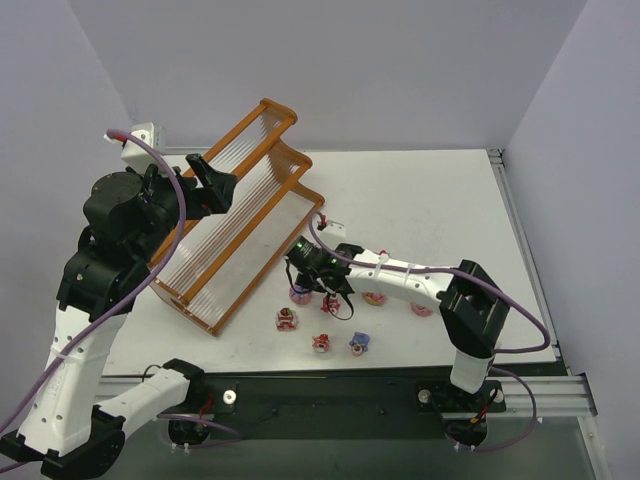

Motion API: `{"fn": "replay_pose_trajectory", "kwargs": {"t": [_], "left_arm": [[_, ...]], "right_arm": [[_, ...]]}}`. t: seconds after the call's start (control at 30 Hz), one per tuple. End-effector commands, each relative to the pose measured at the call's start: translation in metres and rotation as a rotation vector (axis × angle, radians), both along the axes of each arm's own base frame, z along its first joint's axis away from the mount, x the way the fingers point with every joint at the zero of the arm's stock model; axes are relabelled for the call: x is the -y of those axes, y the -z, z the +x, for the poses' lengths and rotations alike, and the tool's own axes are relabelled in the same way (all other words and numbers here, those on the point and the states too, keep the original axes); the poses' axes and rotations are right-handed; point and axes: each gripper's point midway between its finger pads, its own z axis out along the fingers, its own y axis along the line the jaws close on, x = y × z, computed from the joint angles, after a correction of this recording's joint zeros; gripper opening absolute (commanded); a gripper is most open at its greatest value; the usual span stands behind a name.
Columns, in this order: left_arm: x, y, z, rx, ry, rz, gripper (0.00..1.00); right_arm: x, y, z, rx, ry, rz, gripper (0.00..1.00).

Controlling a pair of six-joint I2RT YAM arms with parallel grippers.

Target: Place and organize the plastic toys onto the shelf

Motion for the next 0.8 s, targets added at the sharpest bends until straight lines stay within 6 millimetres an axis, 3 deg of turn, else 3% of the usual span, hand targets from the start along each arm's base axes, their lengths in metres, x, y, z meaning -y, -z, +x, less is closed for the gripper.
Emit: {"fn": "replay_pose_trajectory", "kwargs": {"t": [0.0, 0.3, 0.6, 0.77], "left_arm": [[-0.001, -0.004, -0.001, 0.018, -0.005, -0.001, 0.97], [-0.003, -0.004, -0.001, 0.022, -0.012, 0.002, 0.97], [-0.005, -0.003, -0.002, 0.024, -0.021, 0.01, 0.97], [-0.005, -0.002, -0.002, 0.02, -0.022, 0.012, 0.97]], "right_arm": [[-0.004, -0.018, 0.004, -0.018, 0.02, 0.045, 0.0], [-0.015, -0.041, 0.018, -0.039, 0.057, 0.159, 0.0], [-0.013, -0.032, 0.023, -0.064, 0.063, 0.174, 0.0], [-0.011, -0.031, 0.023, -0.062, 0.052, 0.164, 0.16]]}}
